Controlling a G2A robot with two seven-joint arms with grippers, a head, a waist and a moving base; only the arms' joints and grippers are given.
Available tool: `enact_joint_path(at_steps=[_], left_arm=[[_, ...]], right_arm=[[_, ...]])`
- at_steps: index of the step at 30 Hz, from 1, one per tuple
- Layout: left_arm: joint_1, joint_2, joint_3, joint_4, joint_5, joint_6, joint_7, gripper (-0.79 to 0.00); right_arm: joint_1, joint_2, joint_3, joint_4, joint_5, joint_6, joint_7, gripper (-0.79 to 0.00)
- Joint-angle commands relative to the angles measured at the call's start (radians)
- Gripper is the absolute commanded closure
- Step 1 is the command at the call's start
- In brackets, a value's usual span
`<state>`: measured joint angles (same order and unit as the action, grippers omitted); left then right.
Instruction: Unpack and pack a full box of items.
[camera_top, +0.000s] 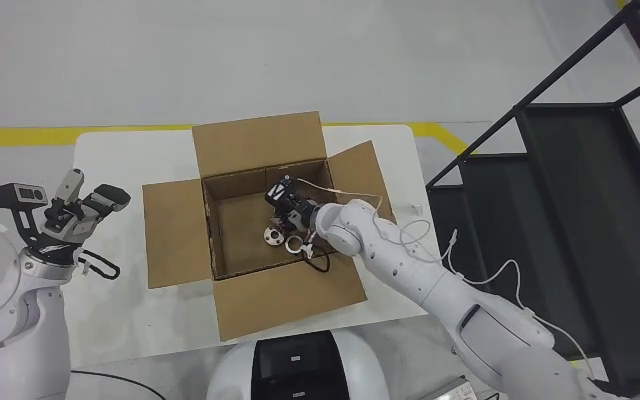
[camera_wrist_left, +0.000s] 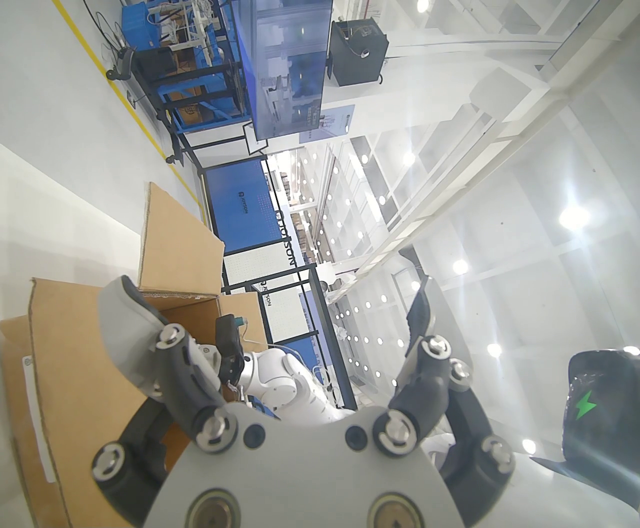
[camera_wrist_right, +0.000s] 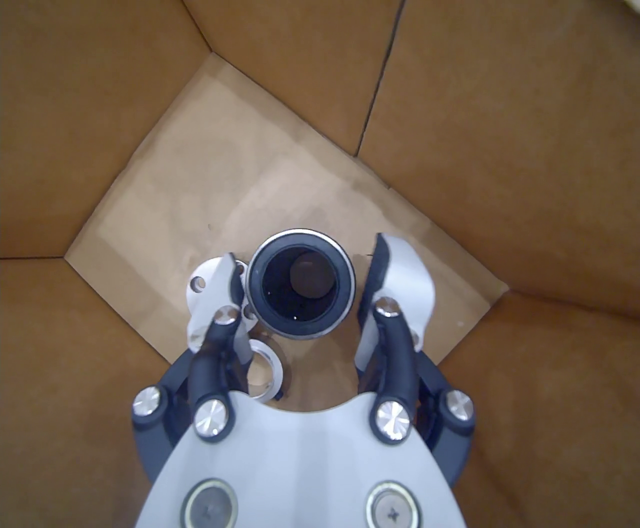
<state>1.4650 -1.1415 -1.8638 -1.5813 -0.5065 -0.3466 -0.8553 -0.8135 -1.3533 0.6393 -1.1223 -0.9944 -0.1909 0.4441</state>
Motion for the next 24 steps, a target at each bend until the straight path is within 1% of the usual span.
enact_joint_path(at_steps=[1,6,8,10,12,13,16,21,24], left_arm=[[0.000,0.000,0.000,0.000,0.000,0.000,0.000,-0.785],[0.000,0.000,0.000,0.000,0.000,0.000,0.000,-0.785],[0.000,0.000,0.000,0.000,0.000,0.000,0.000,-0.785],[0.000,0.000,0.000,0.000,0.000,0.000,0.000,-0.785],[0.000,0.000,0.000,0.000,0.000,0.000,0.000,-0.785],[0.000,0.000,0.000,0.000,0.000,0.000,0.000,-0.785],[0.000,0.000,0.000,0.000,0.000,0.000,0.000,-0.785],[0.000,0.000,0.000,0.000,0.000,0.000,0.000,-0.785],[0.000,0.000,0.000,0.000,0.000,0.000,0.000,-0.785]], right_arm=[[-0.004,0.002,0.012,-0.024,-0.008,-0.003,0.001,-0.785],[-0.049,0.023,0.069,-0.133,-0.009,-0.033,-0.001,-0.785],[-0.089,0.037,0.114,-0.202,0.035,-0.063,-0.026,-0.785],[-0.139,0.052,0.163,-0.277,0.097,-0.117,-0.033,-0.785],[-0.185,0.066,0.215,-0.340,0.215,-0.188,-0.001,-0.785],[-0.206,0.072,0.243,-0.371,0.264,-0.197,0.012,-0.785],[-0.252,0.091,0.302,-0.469,0.384,-0.256,0.109,-0.785],[-0.322,0.118,0.413,-0.587,0.549,-0.282,0.192,-0.785],[-0.358,0.133,0.477,-0.645,0.628,-0.260,0.256,-0.785]])
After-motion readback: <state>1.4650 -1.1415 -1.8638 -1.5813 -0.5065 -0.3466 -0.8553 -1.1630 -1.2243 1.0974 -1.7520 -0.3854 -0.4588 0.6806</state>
